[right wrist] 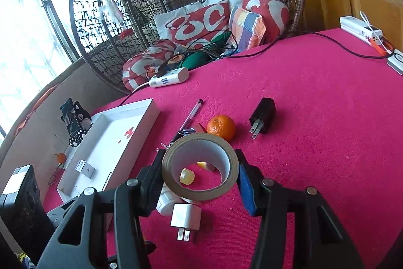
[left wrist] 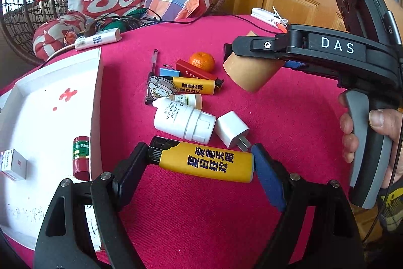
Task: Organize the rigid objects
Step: 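Grasp the yellow lighter with the left tool while the right tool grasps the tan tape roll, then carry the lighter and tape roll into the white tray and open both tools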
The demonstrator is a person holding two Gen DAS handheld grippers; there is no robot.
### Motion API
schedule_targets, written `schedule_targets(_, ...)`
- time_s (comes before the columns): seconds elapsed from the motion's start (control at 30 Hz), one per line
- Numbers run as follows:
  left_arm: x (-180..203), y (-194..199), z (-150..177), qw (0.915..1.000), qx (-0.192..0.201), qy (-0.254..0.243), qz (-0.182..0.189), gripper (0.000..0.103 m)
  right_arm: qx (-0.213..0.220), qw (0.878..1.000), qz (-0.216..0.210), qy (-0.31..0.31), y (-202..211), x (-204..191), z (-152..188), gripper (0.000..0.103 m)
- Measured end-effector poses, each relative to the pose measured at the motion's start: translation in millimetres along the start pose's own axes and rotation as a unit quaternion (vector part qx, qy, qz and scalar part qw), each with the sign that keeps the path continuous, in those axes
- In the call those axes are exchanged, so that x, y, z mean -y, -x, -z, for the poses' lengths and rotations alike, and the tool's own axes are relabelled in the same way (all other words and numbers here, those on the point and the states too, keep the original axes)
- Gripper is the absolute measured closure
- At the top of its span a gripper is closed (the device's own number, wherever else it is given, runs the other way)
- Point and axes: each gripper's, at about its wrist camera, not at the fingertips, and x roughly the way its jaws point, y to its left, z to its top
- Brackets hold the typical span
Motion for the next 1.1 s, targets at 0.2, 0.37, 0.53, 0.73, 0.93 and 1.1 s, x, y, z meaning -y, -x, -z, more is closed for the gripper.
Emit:
schedule_targets(0.2, -4.8, 9.0, -1.6, 0.9999, 0.014, 0.007, 0.0, 0.019, 0.008, 1.0, -0.007, 0.009, 4.2, -10.2, -4.8, 0.051)
schedule_targets(0.37, -8.1, 19.9, -3.3, 0.9995, 0.032, 0.008, -0.003, 0.019, 0.011, 1.0, -0.011, 0.016, 6.1, -19.0, -6.6, 0.051)
schedule_targets(0.53, -15.0, 28.8, -5.6, 0.9987, 0.047, 0.015, -0.009, 0.019, 0.014, 0.999, -0.015, 0.028, 7.4, -30.8, -8.2, 0.051)
schedule_targets(0.73, -27.9, 41.3, -5.9, 0.9973, 0.066, 0.029, -0.016, 0.019, 0.016, 0.999, -0.02, 0.043, 9.0, -45.1, -11.1, 0.051)
schedule_targets(0.93, -56.2, 67.8, -14.9, 0.9924, 0.104, 0.051, -0.04, 0.019, 0.016, 0.998, -0.031, 0.06, 5.4, -64.7, -18.7, 0.051)
schedule_targets(1.1, -102.4, 94.3, -23.2, 0.9834, 0.137, 0.083, -0.085, 0.019, 0.014, 0.995, -0.046, 0.087, -1.5, -90.6, -25.6, 0.051)
